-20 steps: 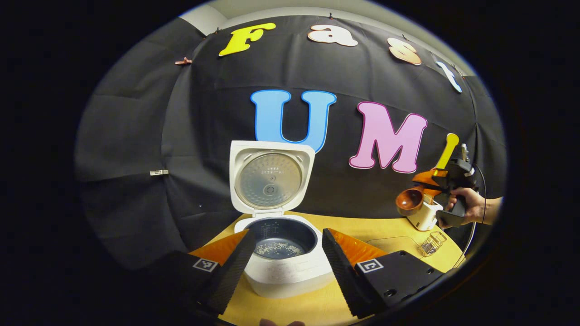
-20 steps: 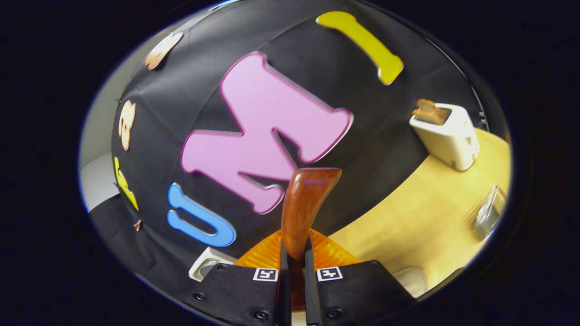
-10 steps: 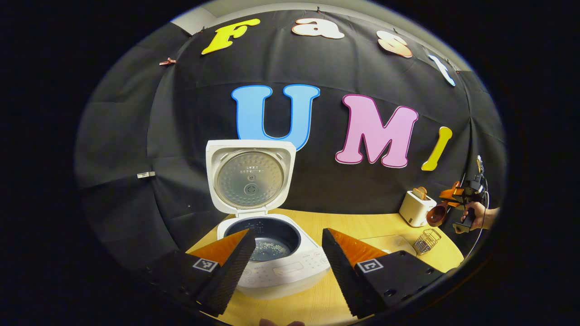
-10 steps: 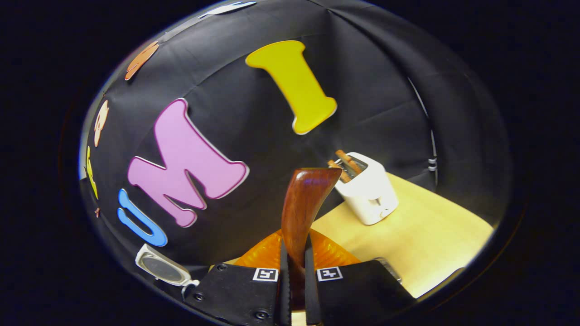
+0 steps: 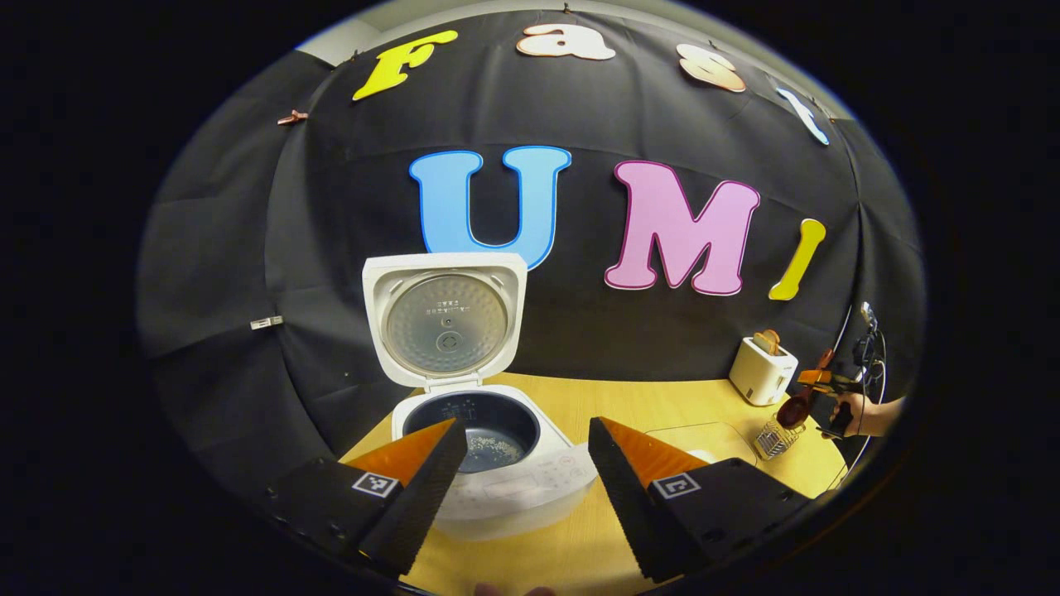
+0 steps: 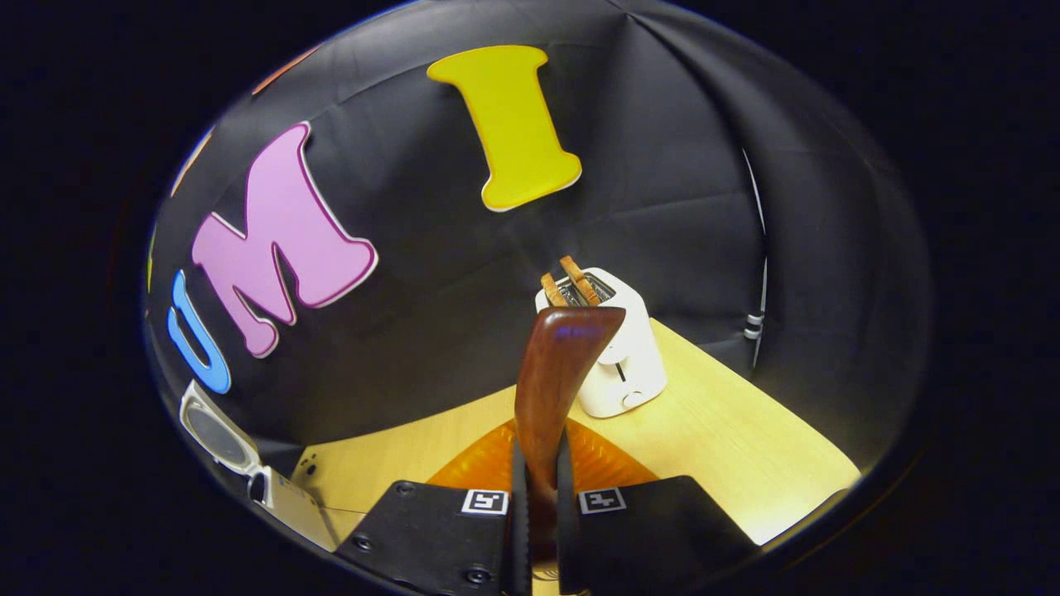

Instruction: Close the left gripper, press the button to open the rice cooker; take a wooden spoon from the chopstick holder with the right hand, scoop a spoonful of rice and pour it into the rice cooker, then put the wooden spoon back into the chopstick holder.

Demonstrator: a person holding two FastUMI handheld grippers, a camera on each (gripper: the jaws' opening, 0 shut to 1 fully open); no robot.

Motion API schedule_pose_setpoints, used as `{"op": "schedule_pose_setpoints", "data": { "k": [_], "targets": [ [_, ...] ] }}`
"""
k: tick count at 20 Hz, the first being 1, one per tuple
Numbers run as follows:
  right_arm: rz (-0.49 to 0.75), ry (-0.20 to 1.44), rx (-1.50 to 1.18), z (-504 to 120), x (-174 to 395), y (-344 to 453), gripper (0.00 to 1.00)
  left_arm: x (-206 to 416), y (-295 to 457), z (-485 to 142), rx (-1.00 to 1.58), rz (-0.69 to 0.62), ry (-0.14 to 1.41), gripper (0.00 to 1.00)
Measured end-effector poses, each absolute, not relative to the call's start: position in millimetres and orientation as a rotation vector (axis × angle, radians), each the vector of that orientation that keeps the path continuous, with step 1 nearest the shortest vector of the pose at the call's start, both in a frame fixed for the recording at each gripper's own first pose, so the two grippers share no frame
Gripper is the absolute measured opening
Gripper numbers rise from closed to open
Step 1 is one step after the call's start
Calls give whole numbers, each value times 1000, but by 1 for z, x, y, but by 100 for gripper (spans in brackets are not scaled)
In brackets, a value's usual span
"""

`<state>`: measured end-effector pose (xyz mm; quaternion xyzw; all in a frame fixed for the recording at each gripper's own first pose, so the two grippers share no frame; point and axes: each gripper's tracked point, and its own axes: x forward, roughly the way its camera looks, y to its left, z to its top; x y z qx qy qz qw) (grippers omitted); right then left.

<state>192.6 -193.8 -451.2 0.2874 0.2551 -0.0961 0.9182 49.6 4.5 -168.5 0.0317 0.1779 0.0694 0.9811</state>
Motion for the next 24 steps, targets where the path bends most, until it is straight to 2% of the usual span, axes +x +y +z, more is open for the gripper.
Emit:
{"op": "schedule_pose_setpoints", "data": {
  "k": [9,14,15,17,19,20,22,24],
  "targets": [
    [-213,603,593,-485,188,-185,16,41,14,-170,51,179,374,95],
    [-191,664,578,-501,178,-175,20,41,10,-167,65,168,367,95],
    [-195,667,600,-500,177,-174,23,40,9,-166,66,166,365,95],
    [-222,663,610,-497,176,-182,57,40,9,-164,68,164,359,96],
    [-237,652,626,-492,173,-187,65,40,9,-161,72,161,351,96],
    [-243,654,628,-491,171,-190,76,40,9,-160,74,160,345,95],
    [-258,663,632,-488,162,-195,86,42,10,-156,77,157,334,95],
    [-277,657,647,-484,150,-199,88,48,10,-149,81,152,311,95]
  ]
}}
